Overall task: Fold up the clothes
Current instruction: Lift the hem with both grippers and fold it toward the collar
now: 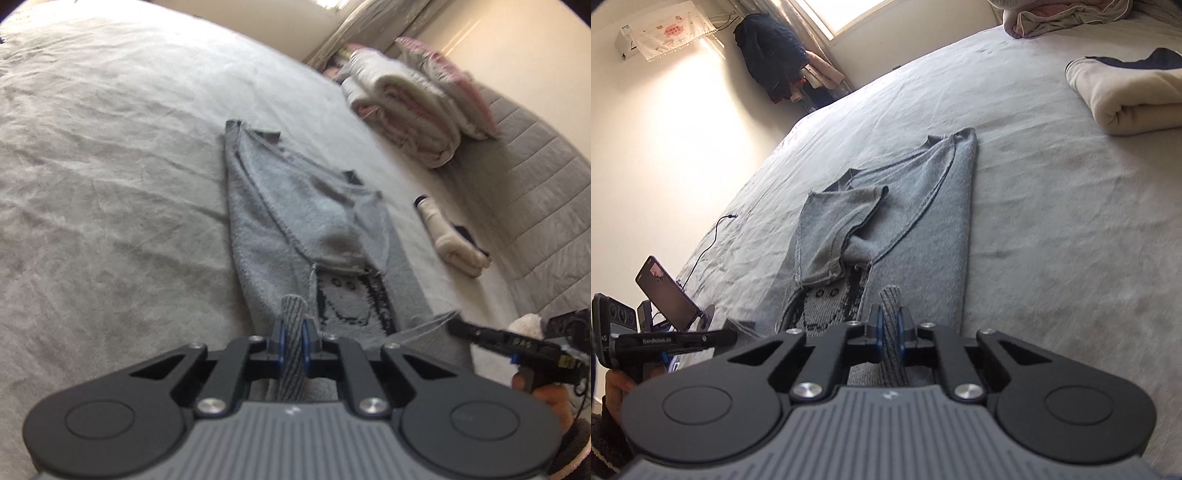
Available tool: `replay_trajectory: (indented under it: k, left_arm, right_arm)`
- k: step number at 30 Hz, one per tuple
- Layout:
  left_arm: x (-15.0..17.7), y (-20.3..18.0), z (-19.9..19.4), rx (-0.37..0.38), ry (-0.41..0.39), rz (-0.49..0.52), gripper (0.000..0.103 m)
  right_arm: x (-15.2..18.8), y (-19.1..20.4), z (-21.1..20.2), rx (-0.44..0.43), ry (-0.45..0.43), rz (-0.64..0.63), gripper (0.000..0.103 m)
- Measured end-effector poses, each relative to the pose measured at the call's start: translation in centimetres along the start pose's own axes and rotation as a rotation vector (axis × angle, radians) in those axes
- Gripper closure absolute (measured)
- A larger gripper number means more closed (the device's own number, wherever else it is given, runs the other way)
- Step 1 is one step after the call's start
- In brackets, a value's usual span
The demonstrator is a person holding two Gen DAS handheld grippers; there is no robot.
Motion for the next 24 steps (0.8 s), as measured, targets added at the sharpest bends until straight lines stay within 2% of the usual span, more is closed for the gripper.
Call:
replay_trajectory:
  k: [3,7,13,21,24]
  left_arm:
    - [0.2,0.5,0.5,-0.047,0.04,-0.019,0.095]
    - [0.6,0.5,0.1,-0.083,0.014,0.018,0.094]
    - [1.2,-0.9,-1.1,-0.157,-0.063,0.182,0.094]
    - [1.2,-2.6,-1.8,-0.151,-0.118,0.327,0.094]
    - [1.4,-2.8,-1.5,-0.158,-0.115,0.36,0.093]
  right_arm:
    - [-0.3,-0.3,0.6,0.009,0.008,-0.005,0.093]
    - [0.8,-1.0,1.6,0.025,0.033,-0.005,0.093]
    - [1.2,-1.2,2.0,0.033,0.047,-0.011,0.093]
    - [1.1,-0.6,1.9,0.047,0.038,-0.066,0.093]
    - [1.1,-0.8,2.1,0.049,0.047,-0.067,0.093]
Point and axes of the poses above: each gripper's, at about its wrist camera, not at the fingertips, and z roughly the way its jaws point, y to its left, x to its underside, the point moved 9 cm from there along z, roughly the way its jaws point, and after that the axes turned 2 degrees about x, right-handed, at the moved point
